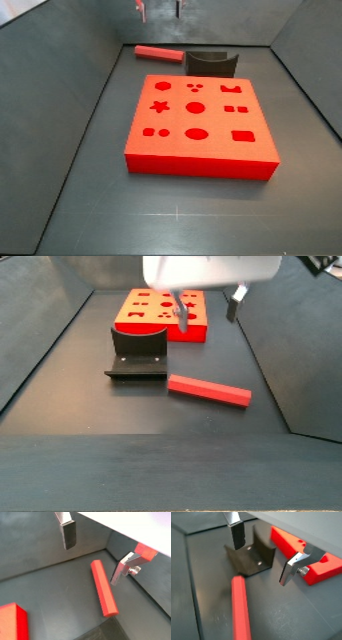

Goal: Pick up the hexagon object. Move up. Place the hexagon object on the fixture. Regrasp the hexagon object. Move to above the board. Insert the hexagon object.
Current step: Pick up the hexagon object.

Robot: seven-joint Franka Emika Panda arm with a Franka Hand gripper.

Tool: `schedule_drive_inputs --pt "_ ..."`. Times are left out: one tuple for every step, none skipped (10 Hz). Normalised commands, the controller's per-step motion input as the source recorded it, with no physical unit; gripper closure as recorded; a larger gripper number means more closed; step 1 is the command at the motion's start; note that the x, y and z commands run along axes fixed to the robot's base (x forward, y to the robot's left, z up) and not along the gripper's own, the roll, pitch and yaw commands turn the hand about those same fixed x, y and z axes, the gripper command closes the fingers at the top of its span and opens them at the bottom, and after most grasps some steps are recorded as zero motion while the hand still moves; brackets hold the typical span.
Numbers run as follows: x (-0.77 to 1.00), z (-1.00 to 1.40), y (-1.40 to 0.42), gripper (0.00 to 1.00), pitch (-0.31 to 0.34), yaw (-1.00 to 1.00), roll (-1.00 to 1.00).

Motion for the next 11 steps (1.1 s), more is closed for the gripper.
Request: schedule_drive_inputs --pt "0.0 -0.69 0.59 0.0 0.0 0.52 0.02" --pt "0.01 -0.69 0.68 0.0 0.0 0.47 0.0" --pt "0.04 -0.75 0.69 0.0 0.0 0.42 0.0" --pt "0.06 -0.79 0.57 0.0 0.0 0.42 -0.09" --pt "0.21 -0.77 0.24 0.0 0.004 0.46 -0.14" --pt "0.19 -0.61 -0.03 0.0 0.0 0.67 -0.08" --pt "-0.01 -0.33 -0.13 0.0 -0.051 0.72 -0.09" --pt "0.0 -0.47 0.0 0.0 -0.013 0.59 -0.09" --pt "-0.05 -0.6 0.01 0.0 0.0 0.34 -0.05" --pt "-0.03 -0.5 0.05 0.0 0.0 0.21 -0.06" --pt "0.0 -0.39 0.0 0.0 0.0 0.12 -0.02"
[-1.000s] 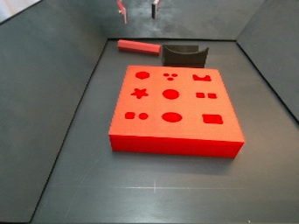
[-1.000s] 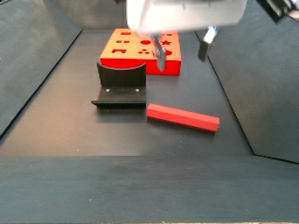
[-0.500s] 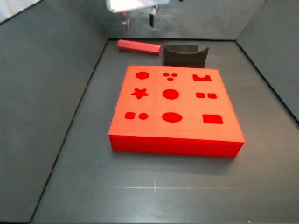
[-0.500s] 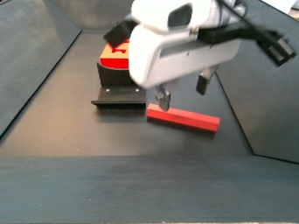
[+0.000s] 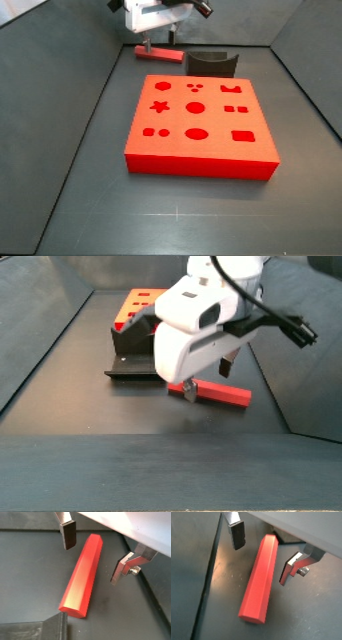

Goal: Pick up the hexagon object. Move up. Place the hexagon object on the fixture. Regrasp the hexagon object. Move to above the board. Insert the hexagon object.
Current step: Pick up the hexagon object.

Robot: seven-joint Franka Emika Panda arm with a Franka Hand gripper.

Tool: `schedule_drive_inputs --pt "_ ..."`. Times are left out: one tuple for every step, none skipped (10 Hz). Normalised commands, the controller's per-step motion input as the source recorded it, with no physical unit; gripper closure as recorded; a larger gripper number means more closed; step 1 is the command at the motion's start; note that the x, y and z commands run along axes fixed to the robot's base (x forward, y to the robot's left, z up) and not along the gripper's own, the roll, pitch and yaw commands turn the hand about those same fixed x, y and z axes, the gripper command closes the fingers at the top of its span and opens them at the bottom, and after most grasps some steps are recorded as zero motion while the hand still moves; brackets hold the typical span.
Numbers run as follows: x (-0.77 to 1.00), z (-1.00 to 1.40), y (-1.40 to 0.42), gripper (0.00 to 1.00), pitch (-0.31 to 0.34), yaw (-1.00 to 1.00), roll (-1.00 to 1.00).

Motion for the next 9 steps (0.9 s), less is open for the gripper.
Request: schedule_drive_inputs --pt "0.0 -0.29 0.0 0.0 0.0 0.07 -0.03" --pt "0.0 -0.25 0.0 0.0 0.0 0.07 -0.02" --pt "0.0 -0.25 0.0 0.0 0.0 0.1 -0.02" --pt "0.0 -0.22 0.0 0.0 -0.001 0.11 -0.02" --pt "0.0 -0.21 0.0 0.0 0.0 0.11 -0.02" --pt "0.0 -0.19 0.03 0.0 -0.003 0.1 -0.04" --pt "-0.11 -0.01 0.0 0.0 -0.056 0.0 -0.06" --pt "0.0 0.0 0.0 0.0 -0.009 0.0 0.0" --pt "0.0 0.0 0.0 0.0 0.0 0.0 0.0"
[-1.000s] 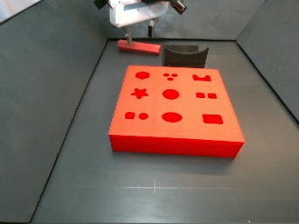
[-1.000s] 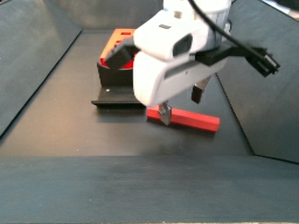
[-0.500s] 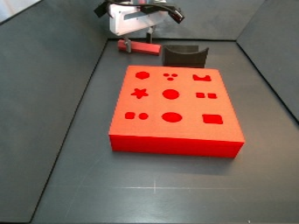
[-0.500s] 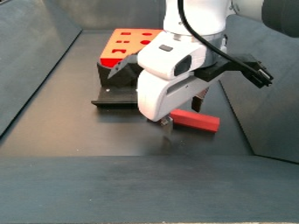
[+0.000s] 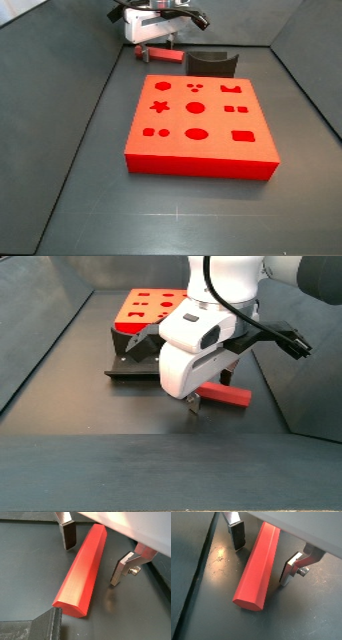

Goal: Pick up the hexagon object. Move up. Place the hexagon object on the fixture. Regrasp the hexagon object. Move to above the board. Insert the hexagon object.
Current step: Pick up the hexagon object, then move up.

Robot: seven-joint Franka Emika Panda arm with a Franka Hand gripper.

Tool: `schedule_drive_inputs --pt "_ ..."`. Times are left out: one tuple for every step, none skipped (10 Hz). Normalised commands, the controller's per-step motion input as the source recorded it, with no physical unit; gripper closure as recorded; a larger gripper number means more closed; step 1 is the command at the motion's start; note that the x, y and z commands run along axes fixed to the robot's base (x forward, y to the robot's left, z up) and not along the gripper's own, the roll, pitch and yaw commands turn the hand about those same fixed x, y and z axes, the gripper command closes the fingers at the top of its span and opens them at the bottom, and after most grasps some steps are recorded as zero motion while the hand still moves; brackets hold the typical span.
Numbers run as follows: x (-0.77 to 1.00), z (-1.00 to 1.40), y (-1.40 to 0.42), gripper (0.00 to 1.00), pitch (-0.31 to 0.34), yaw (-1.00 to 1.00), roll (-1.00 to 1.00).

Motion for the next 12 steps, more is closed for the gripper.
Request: schedule_drive_inputs --pt "0.0 0.0 0.0 1.0 0.0 0.0 0.0" --pt "0.0 0.0 0.0 1.0 0.0 0.0 0.0" --pt "0.0 0.0 0.0 1.0 0.0 0.0 0.0" --pt "0.0 0.0 0.0 1.0 0.0 0.0 0.0" --pt "0.0 0.0 0.0 1.0 0.0 0.0 0.0" --pt "0.0 0.0 0.0 1.0 0.0 0.0 0.0" --pt "0.0 0.0 0.0 1.0 0.0 0.0 0.0" --pt "0.0 0.0 0.0 1.0 0.0 0.0 0.0" --pt "0.0 0.0 0.0 1.0 0.0 0.0 0.0" --pt "0.0 0.0 0.0 1.0 0.0 0.0 0.0" --pt "0.0 0.0 0.0 1.0 0.0 0.0 0.0" --pt "0.0 0.83 0.0 1.0 0.0 0.0 0.0"
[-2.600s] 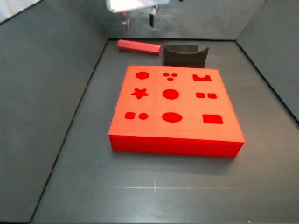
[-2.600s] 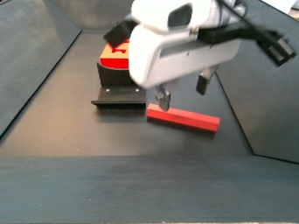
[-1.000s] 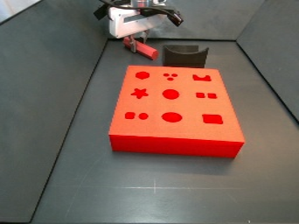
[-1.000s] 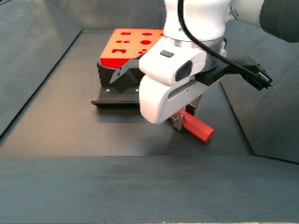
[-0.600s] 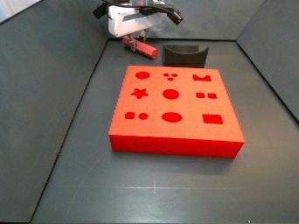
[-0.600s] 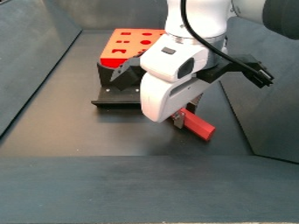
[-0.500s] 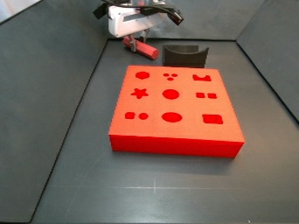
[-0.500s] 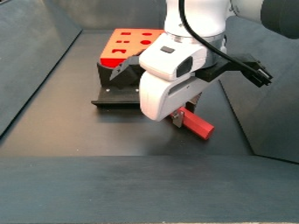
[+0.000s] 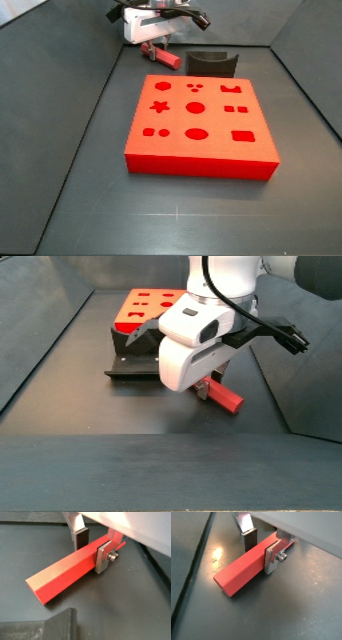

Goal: Pick up the hexagon object. Move up. Place the hexagon object on the fixture. Regrasp the hexagon object. Move to above the board. Insert the hexagon object.
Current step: Move up, then place the hexagon object on the fixture.

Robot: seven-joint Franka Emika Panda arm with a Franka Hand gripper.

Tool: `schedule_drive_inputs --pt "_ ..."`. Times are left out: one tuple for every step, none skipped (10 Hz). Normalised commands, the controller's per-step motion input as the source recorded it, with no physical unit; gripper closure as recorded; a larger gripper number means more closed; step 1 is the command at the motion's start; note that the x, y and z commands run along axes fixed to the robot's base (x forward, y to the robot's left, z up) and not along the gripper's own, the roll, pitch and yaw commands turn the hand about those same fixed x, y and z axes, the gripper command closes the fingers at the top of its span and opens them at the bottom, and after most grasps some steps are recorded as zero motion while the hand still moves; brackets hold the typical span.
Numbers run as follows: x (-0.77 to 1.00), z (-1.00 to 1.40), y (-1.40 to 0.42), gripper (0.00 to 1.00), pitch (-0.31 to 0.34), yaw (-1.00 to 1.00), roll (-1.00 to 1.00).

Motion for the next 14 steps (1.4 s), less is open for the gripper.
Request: schedule_drive_inputs --pt "0.05 0.86 0.04 1.0 -0.025 0.01 0.01" --pt "0.02 0.75 0.04 1.0 0.004 0.0 0.02" --pt "0.0 0.61 0.02 1.0 0.02 -0.01 0.03" --pt "-0.01 0.42 0.01 1.0 0.038 -0.01 0.05" --pt "-0.01 0.32 0.01 1.0 0.045 -0.02 0.06" --pt "0.0 1.0 0.0 1.0 0.0 0.0 0.0" --pt "0.0 1.0 0.0 1.0 0.012 0.0 0.01" --pt "-0.01 1.0 0.0 1.0 0.035 -0.01 0.03" --pt "-0.01 1.0 0.0 1.0 0.041 -0.01 0.04" --pt "-0.02 1.0 0.0 1.0 0.053 -0.01 0.06" --pt "-0.02 1.0 0.0 1.0 0.062 -0.01 0.08" --pt "-0.03 1.0 0.0 1.0 0.069 0.0 0.09" --pt "-0.03 0.95 0.0 1.0 0.077 0.01 0.11" --pt "-0.02 0.81 -0.01 1.0 0.085 0.02 0.11"
